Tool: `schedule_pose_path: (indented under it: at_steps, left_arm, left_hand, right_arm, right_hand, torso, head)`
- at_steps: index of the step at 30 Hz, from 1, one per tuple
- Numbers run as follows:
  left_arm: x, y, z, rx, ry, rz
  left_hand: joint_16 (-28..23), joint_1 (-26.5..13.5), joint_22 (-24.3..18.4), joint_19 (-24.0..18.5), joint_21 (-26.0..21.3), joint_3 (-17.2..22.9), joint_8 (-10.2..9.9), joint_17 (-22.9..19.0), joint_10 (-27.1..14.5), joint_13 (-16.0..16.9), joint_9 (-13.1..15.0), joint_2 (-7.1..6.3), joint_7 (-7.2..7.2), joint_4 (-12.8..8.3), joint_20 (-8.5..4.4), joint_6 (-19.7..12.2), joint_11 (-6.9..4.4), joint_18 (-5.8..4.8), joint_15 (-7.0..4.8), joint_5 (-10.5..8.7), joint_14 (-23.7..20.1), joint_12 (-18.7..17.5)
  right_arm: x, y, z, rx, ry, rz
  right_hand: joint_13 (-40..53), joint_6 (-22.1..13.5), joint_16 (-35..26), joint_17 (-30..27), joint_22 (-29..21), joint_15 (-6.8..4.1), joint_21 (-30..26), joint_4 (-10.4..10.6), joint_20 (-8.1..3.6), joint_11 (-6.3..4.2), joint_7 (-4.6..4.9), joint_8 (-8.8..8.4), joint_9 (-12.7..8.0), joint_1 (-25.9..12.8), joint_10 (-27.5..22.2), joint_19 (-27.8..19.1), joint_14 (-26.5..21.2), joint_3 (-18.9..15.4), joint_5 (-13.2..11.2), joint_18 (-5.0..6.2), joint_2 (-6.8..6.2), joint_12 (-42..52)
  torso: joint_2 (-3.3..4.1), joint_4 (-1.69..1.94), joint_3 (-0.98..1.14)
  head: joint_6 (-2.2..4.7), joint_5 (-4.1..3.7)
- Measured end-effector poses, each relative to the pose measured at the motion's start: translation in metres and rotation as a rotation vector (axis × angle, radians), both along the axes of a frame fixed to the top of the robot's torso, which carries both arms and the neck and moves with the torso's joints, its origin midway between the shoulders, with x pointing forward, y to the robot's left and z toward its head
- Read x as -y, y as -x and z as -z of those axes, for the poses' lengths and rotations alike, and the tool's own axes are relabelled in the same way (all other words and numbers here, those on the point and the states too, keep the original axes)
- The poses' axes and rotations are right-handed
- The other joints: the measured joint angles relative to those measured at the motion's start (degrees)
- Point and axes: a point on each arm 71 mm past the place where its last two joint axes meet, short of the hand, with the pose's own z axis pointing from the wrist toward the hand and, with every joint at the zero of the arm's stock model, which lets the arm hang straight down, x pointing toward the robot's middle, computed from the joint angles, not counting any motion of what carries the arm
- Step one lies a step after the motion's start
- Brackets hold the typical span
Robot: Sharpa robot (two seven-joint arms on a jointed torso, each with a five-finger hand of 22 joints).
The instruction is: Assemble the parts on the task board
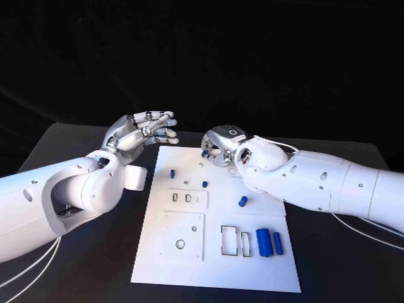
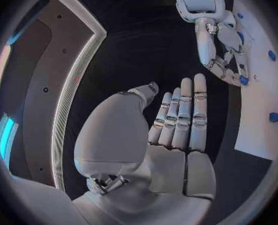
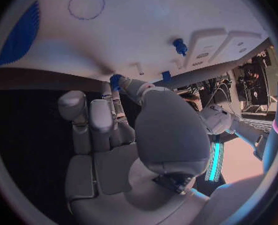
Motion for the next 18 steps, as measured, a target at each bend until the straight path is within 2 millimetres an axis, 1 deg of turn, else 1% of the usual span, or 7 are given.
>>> schedule_pose_path:
  at_steps: [1, 2, 4, 6, 9, 12, 18]
  left_arm:
    - [0.000, 0.000, 0.000, 0.000, 0.000, 0.000]
    - [0.000, 0.000, 0.000, 0.000, 0.000, 0.000]
    - [0.000, 0.000, 0.000, 0.001, 0.000, 0.000]
    - [0.000, 0.000, 0.000, 0.001, 0.000, 0.000]
    - [0.000, 0.000, -0.001, 0.001, 0.000, 0.000]
    - [-0.001, 0.000, -0.001, 0.000, 0.000, 0.000]
    - [-0.005, -0.001, 0.000, 0.000, -0.004, -0.010]
  left_hand:
    - [0.00, 0.00, 0.00, 0.00, 0.00, 0.00, 0.00, 0.00, 0.00, 0.00, 0.00, 0.00, 0.00, 0.00, 0.00, 0.00, 0.00, 0.00, 0.00, 0.00, 0.00, 0.00]
    - [0.00, 0.00, 0.00, 0.00, 0.00, 0.00, 0.00, 0.00, 0.00, 0.00, 0.00, 0.00, 0.00, 0.00, 0.00, 0.00, 0.00, 0.00, 0.00, 0.00, 0.00, 0.00]
    - [0.00, 0.00, 0.00, 0.00, 0.00, 0.00, 0.00, 0.00, 0.00, 0.00, 0.00, 0.00, 0.00, 0.00, 0.00, 0.00, 0.00, 0.00, 0.00, 0.00, 0.00, 0.00]
    - [0.00, 0.00, 0.00, -0.19, 0.00, 0.00, 0.00, 0.06, 0.00, 0.00, 0.01, 0.00, 0.00, 0.00, 0.19, 0.00, 0.00, 0.00, 0.00, 0.00, 0.00, -0.21]
    - [0.00, 0.00, 0.00, -0.20, 0.00, 0.00, 0.00, 0.06, 0.00, 0.00, 0.05, 0.00, 0.00, 0.00, 0.20, 0.00, 0.00, 0.00, 0.00, 0.00, 0.00, -0.21]
    - [0.00, 0.00, -0.01, -0.20, 0.00, 0.00, 0.00, 0.06, 0.00, 0.00, 0.05, 0.00, 0.00, 0.00, 0.20, 0.00, 0.00, 0.00, 0.00, 0.00, 0.00, -0.21]
    - [0.00, 0.00, -0.01, -0.20, 0.00, 0.00, 0.00, 0.06, 0.00, -0.01, 0.04, 0.00, 0.00, 0.00, 0.20, 0.00, 0.00, 0.00, 0.00, 0.00, 0.00, -0.21]
  right_arm:
    - [0.000, 0.000, 0.000, -0.001, 0.002, 0.001]
    - [0.000, 0.000, 0.000, -0.002, 0.002, 0.001]
    - [0.000, 0.000, 0.000, -0.004, 0.004, 0.002]
    - [0.001, -0.001, 0.001, -0.006, 0.006, 0.004]
    - [0.004, 0.001, 0.001, -0.008, 0.005, 0.004]
    - [0.010, 0.005, 0.000, -0.011, 0.002, 0.004]
    - [0.037, 0.017, -0.003, -0.020, -0.020, 0.016]
  right_hand:
    - [-0.23, -0.96, 0.28, -0.05, -0.03, 0.15, -0.09, 0.04, 0.30, 0.29, 0.36, -0.44, -0.06, -0.52, -1.12, -0.30, -0.03, 0.04, 0.00, 0.00, -0.53, 0.00]
    - [-0.27, -1.06, 0.32, -0.06, -0.07, 0.16, -0.20, 0.04, 0.32, 0.37, 0.46, -0.48, -0.07, -0.58, -1.26, -0.32, -0.03, 0.04, 0.00, 0.01, -0.60, 0.00]
    - [-0.54, -2.12, 0.33, -0.54, -0.59, 0.46, -0.76, 0.05, 0.79, 0.64, 0.67, -0.72, -0.07, -0.67, -2.44, -0.79, -0.34, 0.00, 0.00, 0.00, -1.50, 0.00]
    - [-0.79, -3.49, 0.33, -0.94, -1.12, 0.76, -1.20, -0.01, 1.13, 0.89, 0.83, -1.42, -0.15, -0.65, -3.65, -1.13, -0.64, -0.91, 0.00, 0.01, -1.87, 0.00]
    - [-1.06, -4.26, -0.20, -2.14, -3.04, 1.39, -2.95, 0.43, 1.40, 1.12, 1.21, -1.71, -0.15, -1.35, -5.20, -2.91, -1.27, -2.81, 0.00, 0.01, -2.57, 0.39]
    - [-1.09, -4.76, -0.23, -2.58, -3.64, 1.26, -3.52, 0.62, 1.52, 1.22, 0.88, -1.76, -0.09, -1.17, -5.73, -3.39, -1.58, -4.53, 0.00, 0.01, -2.76, 1.06]
    - [-1.06, -4.73, -0.23, -2.78, -2.77, 1.26, -3.47, 0.97, 1.52, 1.24, 0.91, -1.75, 0.21, -0.88, -5.85, -3.39, -1.58, -6.62, 0.00, 0.02, -3.04, 2.66]
  torso:
    - [0.00, 0.00, 0.00]
    - [0.00, 0.00, -0.01]
    - [0.00, 0.00, -0.01]
    - [0.00, -0.01, -0.01]
    - [0.00, -0.03, -0.01]
    - [-0.01, -0.03, 0.01]
    - [-0.15, -0.24, 0.06]
  head:
    - [0.00, 0.02]
    - [0.00, 0.03]
    - [-0.04, 0.05]
    - [-0.07, 0.09]
    - [-0.08, 0.15]
    - [-0.06, 0.23]
    - [0.01, 0.44]
